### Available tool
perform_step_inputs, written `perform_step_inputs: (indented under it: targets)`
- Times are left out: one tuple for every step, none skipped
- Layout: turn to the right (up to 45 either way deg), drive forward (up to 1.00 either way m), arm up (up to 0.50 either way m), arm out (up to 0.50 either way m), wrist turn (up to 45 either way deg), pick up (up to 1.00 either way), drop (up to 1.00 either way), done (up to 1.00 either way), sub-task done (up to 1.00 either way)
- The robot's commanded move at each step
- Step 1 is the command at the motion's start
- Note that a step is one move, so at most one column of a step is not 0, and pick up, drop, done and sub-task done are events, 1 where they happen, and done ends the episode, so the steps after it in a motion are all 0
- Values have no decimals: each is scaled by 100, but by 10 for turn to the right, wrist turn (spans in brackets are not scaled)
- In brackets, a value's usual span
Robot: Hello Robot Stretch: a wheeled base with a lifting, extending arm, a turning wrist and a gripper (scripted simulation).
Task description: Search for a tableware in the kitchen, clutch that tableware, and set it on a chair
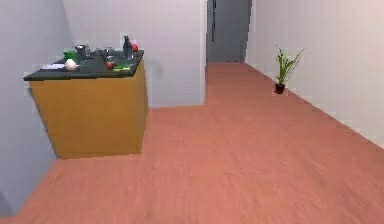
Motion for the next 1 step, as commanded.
perform_step_inputs:
  targets:
    - [0,100,0,0,0,0,0,0,0]
